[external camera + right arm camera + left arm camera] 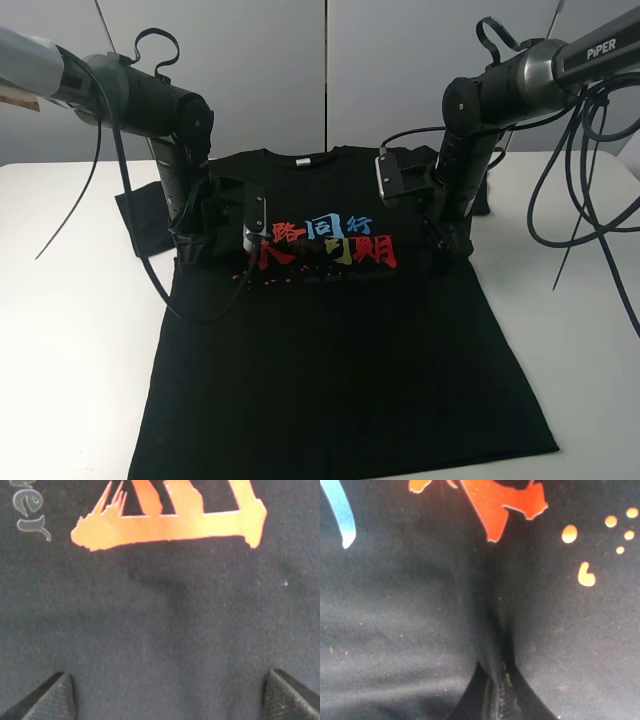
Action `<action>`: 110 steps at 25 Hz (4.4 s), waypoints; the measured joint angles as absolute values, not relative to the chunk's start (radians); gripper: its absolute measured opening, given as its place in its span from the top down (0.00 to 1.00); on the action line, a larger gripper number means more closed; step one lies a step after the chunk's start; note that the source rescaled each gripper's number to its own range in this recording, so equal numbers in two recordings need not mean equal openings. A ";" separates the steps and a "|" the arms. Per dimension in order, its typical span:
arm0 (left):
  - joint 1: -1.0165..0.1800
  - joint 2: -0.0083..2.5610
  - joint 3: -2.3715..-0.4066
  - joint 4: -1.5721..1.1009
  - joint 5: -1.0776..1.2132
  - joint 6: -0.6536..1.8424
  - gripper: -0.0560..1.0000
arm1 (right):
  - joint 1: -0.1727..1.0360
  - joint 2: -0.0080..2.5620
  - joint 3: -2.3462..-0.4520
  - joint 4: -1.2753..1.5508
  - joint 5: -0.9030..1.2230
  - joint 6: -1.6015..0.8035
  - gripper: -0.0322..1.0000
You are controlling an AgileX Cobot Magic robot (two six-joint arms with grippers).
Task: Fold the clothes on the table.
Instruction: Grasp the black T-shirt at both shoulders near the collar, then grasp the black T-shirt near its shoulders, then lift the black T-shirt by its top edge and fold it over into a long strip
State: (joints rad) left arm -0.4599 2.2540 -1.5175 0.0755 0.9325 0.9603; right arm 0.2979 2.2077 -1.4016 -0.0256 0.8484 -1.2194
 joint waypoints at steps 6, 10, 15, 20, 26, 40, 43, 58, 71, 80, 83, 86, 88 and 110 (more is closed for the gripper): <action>-0.460 2.254 -1.518 0.077 0.932 0.956 0.95 | 0.300 2.214 -1.402 -0.026 0.878 -1.216 0.62; -0.460 2.254 -1.518 0.077 0.932 0.956 0.95 | 0.300 2.214 -1.402 -0.026 0.879 -1.216 0.92; -0.462 2.254 -1.518 0.077 0.932 0.956 0.95 | 0.300 2.214 -1.402 -0.029 0.881 -1.200 0.97; -0.462 2.254 -1.518 0.077 0.934 0.956 0.95 | 0.300 2.208 -1.403 -0.007 0.883 -1.189 0.97; -0.462 2.254 -1.518 0.077 0.934 0.950 0.95 | 0.300 2.202 -1.401 -0.007 0.889 -1.185 0.97; -0.462 2.102 -1.509 0.063 0.863 0.946 0.95 | 0.300 1.996 -1.396 0.000 0.910 -1.142 0.97; -0.462 2.047 -1.509 0.063 0.857 0.931 0.95 | 0.300 1.933 -1.394 0.000 0.915 -1.114 0.97; -0.462 1.724 -1.509 0.069 0.865 0.918 0.95 | 0.300 1.597 -1.394 0.000 1.113 -1.055 0.97; -0.468 1.669 -1.509 0.069 0.807 0.914 0.95 | 0.300 1.543 -1.394 -0.007 1.124 -1.010 0.97; -0.468 1.744 -1.509 0.240 0.526 0.792 0.95 | 0.300 1.645 -1.392 -0.280 0.823 -0.871 0.97; -0.468 1.749 -1.509 0.353 0.405 0.715 0.95 | 0.300 1.667 -1.392 -0.470 0.663 -0.691 0.97; -0.463 1.749 -1.509 0.397 0.311 0.692 0.95 | 0.300 1.667 -1.392 -0.563 0.579 -0.611 0.97; -0.455 1.749 -1.509 0.401 0.307 0.679 0.95 | 0.300 1.667 -1.392 -0.559 0.590 -0.598 0.97; -0.451 1.777 -1.509 -0.046 1.206 0.789 0.95 | 0.300 1.667 -1.087 0.159 1.077 -1.153 0.97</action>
